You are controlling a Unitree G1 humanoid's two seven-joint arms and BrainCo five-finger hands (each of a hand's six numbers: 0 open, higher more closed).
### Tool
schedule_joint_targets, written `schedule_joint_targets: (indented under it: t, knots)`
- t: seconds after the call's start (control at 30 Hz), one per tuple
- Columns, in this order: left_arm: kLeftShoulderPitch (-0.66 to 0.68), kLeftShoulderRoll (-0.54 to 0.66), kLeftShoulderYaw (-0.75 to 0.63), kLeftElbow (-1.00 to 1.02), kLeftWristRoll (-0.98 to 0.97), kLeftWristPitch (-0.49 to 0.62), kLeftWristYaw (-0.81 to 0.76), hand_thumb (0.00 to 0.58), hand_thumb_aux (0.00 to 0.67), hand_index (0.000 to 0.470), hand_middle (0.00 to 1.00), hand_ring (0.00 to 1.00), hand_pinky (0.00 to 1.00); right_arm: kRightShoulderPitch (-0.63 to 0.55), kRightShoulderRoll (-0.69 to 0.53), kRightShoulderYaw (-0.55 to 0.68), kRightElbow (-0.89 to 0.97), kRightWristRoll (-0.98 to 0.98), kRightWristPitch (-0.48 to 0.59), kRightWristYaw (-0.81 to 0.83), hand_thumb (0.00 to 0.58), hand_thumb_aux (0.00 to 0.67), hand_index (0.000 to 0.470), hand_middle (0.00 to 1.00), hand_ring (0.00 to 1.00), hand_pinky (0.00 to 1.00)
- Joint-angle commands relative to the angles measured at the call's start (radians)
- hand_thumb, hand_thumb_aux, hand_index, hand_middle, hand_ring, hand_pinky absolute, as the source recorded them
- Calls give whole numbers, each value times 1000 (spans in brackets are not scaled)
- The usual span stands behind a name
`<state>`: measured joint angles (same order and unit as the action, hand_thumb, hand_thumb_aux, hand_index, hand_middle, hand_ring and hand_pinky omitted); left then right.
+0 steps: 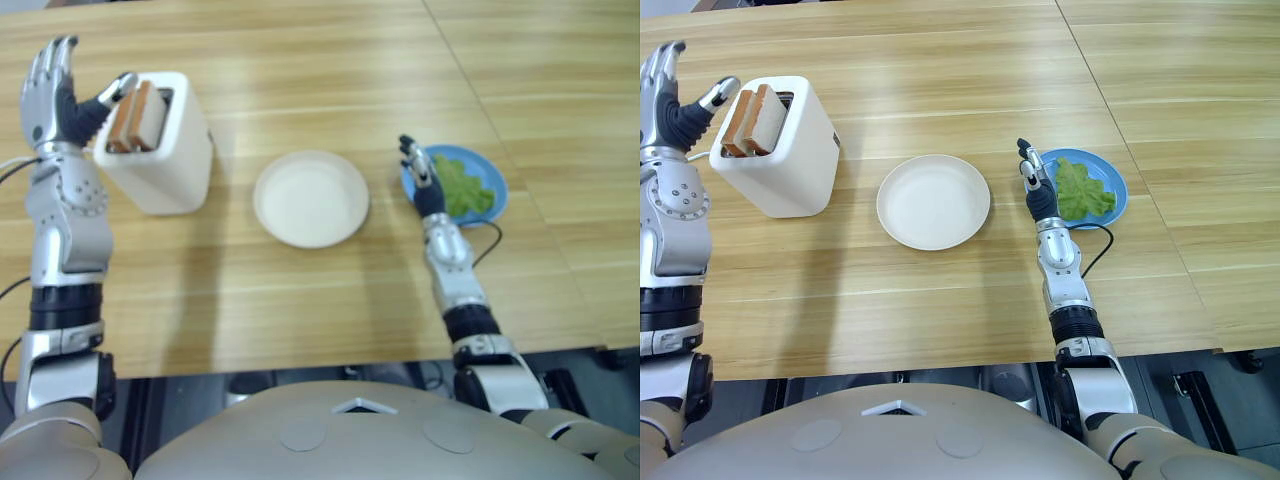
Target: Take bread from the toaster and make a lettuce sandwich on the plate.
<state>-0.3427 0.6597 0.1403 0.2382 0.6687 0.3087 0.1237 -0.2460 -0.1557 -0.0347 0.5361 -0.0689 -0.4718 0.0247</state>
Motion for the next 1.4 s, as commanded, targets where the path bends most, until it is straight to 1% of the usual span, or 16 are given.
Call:
schedule_joint_targets:
  t: [0.03, 0.13, 0.3, 0.53, 0.7, 1.0, 1.23, 1.4]
  knots:
    - [-50, 28, -58, 189, 27, 3, 45, 0, 0, 0, 0, 0, 0, -5, 3, 0, 14, 0, 3, 0, 0, 0, 0, 0, 0, 0]
    - [-72, 37, -89, 269, 35, 1, 87, 0, 0, 0, 0, 0, 0, -7, 4, 1, 17, 1, 3, 2, 0, 0, 0, 0, 0, 0]
    - [-96, 35, -151, 329, 54, 6, 107, 0, 0, 0, 0, 0, 0, -5, 3, 1, 17, 1, 3, 4, 0, 0, 0, 0, 0, 0]
    - [-80, 26, -213, 261, 76, 15, 117, 0, 0, 0, 0, 0, 0, -7, -2, 2, 27, -2, 3, 5, 0, 0, 0, 0, 0, 0]
    - [-66, 33, -241, 185, 123, 59, 118, 0, 0, 0, 0, 0, 0, -3, -1, 2, 32, -3, 2, 2, 0, 0, 0, 0, 0, 0]
    - [-54, 37, -271, 211, 138, 103, 109, 0, 0, 0, 0, 0, 0, -5, -4, -1, 51, -1, -6, 3, 0, 0, 0, 0, 0, 0]
    - [-73, 42, -309, 308, 151, 99, 108, 0, 0, 0, 0, 0, 0, -2, -5, -2, 46, -1, -7, 1, 0, 0, 0, 0, 0, 0]
    - [-67, 58, -351, 261, 200, 94, 112, 0, 0, 0, 0, 0, 0, -3, -5, -2, 47, 0, -6, 2, 0, 0, 0, 0, 0, 0]
